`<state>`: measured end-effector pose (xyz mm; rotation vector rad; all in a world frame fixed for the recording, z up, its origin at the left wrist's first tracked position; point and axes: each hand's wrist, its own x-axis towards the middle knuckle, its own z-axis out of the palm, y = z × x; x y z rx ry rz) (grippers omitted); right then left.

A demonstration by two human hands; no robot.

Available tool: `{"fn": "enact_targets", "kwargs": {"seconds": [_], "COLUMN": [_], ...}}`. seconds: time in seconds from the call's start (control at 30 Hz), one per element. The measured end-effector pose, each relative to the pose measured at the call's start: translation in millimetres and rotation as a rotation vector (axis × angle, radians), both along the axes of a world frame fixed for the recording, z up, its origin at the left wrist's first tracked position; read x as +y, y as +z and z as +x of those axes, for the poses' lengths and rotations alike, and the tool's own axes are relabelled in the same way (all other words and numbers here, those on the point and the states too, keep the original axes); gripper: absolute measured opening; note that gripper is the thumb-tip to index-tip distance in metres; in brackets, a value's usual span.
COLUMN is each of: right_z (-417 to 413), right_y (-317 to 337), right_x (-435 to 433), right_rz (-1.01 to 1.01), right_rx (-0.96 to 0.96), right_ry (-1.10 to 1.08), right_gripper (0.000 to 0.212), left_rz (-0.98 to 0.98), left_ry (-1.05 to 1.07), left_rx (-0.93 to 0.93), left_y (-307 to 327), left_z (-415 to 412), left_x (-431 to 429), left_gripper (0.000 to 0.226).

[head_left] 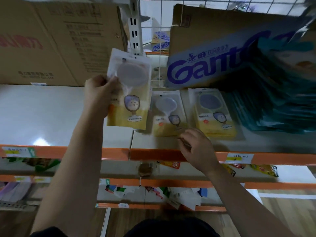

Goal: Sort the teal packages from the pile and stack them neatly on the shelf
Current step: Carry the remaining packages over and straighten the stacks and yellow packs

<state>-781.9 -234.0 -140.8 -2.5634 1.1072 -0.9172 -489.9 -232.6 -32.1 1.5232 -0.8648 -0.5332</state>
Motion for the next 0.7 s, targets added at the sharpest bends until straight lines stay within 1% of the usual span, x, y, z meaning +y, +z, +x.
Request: {"fn": "enact_targets", "kwargs": {"seconds": [0.07,0.17,0.27,0.37,0.47,0.53,0.7], "right_z": [-14.8,-34.9,-49.2,-59.8,-63.9,-62.8,-61.4], "right_y": [-1.3,-3.0,-3.7,-6.2,-9.5,-12.3,-19.8], "right_x": [0.0,-0.2,-1.1,-4.8,-9.2,-11.7,-14.5], "right_rz": [-0.019,-0.034,-0.049,-0.053,-0.064,-0.087,-0.137], "right_rx": [0.001,0.008,-0.003,-0.001,-0.003,-0.001,0.006], "right_ry": [-0.030,-0.078,-0.121,-0.126,-0.118,-0.124,-0.130], "right_gripper": [0.003,0.005,0.010,0.007,0.005,0.005,0.017], "left_rz": [0.024,0.042,0.085,0.146,0.196,0.221,0.232], "left_ry": [-0.049,-0.100,-0.068,-0.016,0.067,0.074,0.050], "left_rx": [0.007,0.049,-0.018,-0.058,-0.132,-0.180,-0.298], "left_y": [-9.5,-27.5,-43.8,-57.0,-66.4,-71.5,-84.5], "left_z": [-30.8,-74.1,-104.1,-115.7,-119.9,-121.3,-124.9], "left_x": [-10.6,-21.6,-30.2,-42.6,-53.7,-58.2,-58.0], "left_gripper": [0.014,0.017,0.016,0.018,0.015,0.015,0.015]}}
